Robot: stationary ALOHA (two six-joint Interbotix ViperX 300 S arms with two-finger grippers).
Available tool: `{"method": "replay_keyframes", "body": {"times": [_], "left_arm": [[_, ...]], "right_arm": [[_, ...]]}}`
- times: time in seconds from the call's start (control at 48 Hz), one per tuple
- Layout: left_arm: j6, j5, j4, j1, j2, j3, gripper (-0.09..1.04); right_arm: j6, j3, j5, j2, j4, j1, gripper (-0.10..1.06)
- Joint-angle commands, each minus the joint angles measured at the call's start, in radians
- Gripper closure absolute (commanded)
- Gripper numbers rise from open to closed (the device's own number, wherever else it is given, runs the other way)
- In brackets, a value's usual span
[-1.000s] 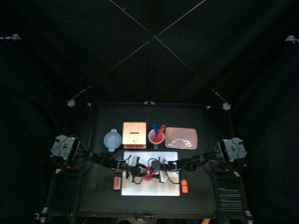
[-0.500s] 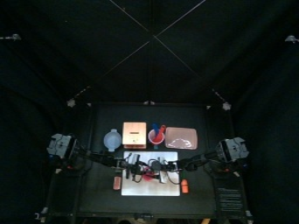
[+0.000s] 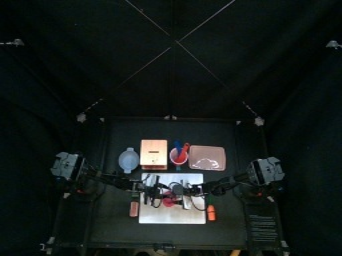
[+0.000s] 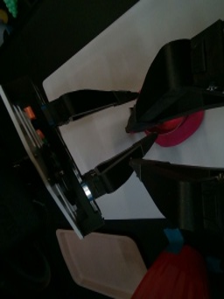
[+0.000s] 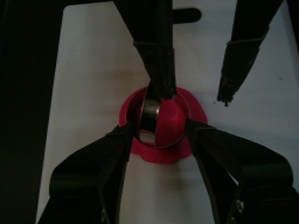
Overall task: Get the cutter from the drawer then cut the dough then place the extra dough in the bowl
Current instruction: Cut the dough
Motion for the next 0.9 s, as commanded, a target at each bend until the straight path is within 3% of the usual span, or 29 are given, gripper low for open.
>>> {"method": "replay_keyframes", "body": {"times": [0.021, 0.292, 0.479, 0.646, 0.896], "left_arm": [[0.000, -0.006, 0.000, -0.011, -0.031, 0.002, 0.22], [0.000, -0.006, -0.060, -0.028, -0.032, 0.077, 0.24], [0.000, -0.057, -0.095, -0.055, -0.005, 0.112, 0.36], [-0.002, -0.112, -0.100, -0.083, 0.040, 0.109, 0.47], [-0.002, -0.121, -0.126, -0.109, 0.123, 0.081, 0.49]], "right_arm": [[0.002, -0.025, 0.003, -0.046, 0.000, -0.005, 0.12], [0.006, -0.080, 0.101, -0.046, 0.002, -0.005, 0.12], [0.005, -0.147, 0.230, -0.048, 0.000, -0.006, 0.12], [0.006, -0.189, 0.307, -0.048, 0.000, -0.018, 0.12], [0.008, -0.238, 0.390, -0.040, 0.000, -0.029, 0.12]]}}
